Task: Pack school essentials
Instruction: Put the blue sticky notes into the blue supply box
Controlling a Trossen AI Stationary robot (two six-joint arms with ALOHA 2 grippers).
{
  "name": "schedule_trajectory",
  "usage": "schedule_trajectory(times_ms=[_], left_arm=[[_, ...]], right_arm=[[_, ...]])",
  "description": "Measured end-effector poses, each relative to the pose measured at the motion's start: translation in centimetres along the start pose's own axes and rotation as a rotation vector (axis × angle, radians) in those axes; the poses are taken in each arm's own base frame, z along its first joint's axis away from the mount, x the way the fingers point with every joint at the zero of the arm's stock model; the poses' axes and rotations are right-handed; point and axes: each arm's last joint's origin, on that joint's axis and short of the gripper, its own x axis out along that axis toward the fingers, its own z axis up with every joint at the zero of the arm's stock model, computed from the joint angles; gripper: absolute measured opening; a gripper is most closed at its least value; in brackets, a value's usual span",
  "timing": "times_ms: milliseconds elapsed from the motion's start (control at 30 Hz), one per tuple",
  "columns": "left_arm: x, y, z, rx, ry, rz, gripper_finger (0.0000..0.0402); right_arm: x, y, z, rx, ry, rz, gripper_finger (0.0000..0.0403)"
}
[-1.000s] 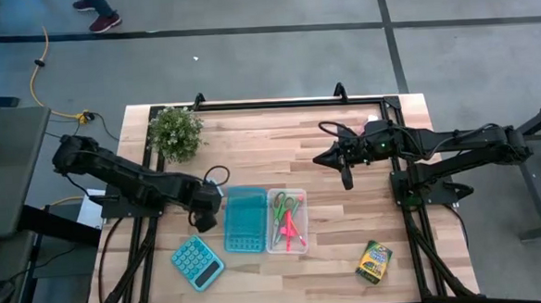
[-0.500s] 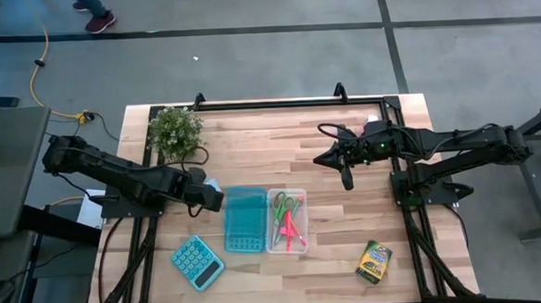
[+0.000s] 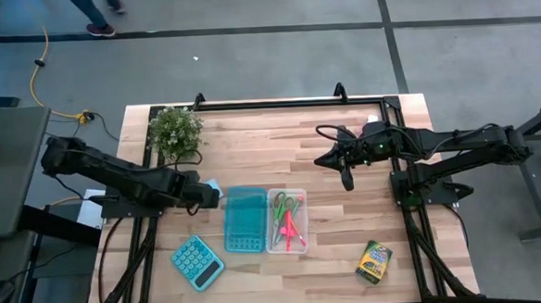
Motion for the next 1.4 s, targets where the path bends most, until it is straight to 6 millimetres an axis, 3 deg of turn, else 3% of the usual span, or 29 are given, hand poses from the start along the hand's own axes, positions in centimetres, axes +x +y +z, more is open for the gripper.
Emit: schedule_trajectory(times_ms=[167, 400, 733, 933, 1300, 1400], left_arm=[[-0.4, -0.3, 0.2, -0.077, -0.054, -0.113, 0.0197], [0.6, 0.4, 0.6, -0.090, 0.010, -0.040, 0.0197], [1.6, 0.9, 0.7, -0.209, 0.019, -0.080, 0.0188], [1.6, 0.6, 0.9, -0.258, 0.000, -0.106, 0.0144], [1.8, 0.6, 1.2, -0.246, -0.054, -0.106, 0.0014], [1.8, 0.6, 1.2, -0.242, -0.060, -0.108, 0.0005]], right_arm=[[0.0, 0.0, 0.0, 0.024, 0.003, 0.001, 0.0000], [0.0, 0.0, 0.0, 0.027, 0.003, 0.002, 0.0000], [0.0, 0.0, 0.0, 0.011, 0.004, 0.003, 0.0000], [0.0, 0.0, 0.0, 0.008, 0.004, 0.002, 0.0000], [0.0, 0.0, 0.0, 0.013, 0.004, 0.003, 0.0000], [0.0, 0.0, 0.0, 0.015, 0.004, 0.003, 0.0000]])
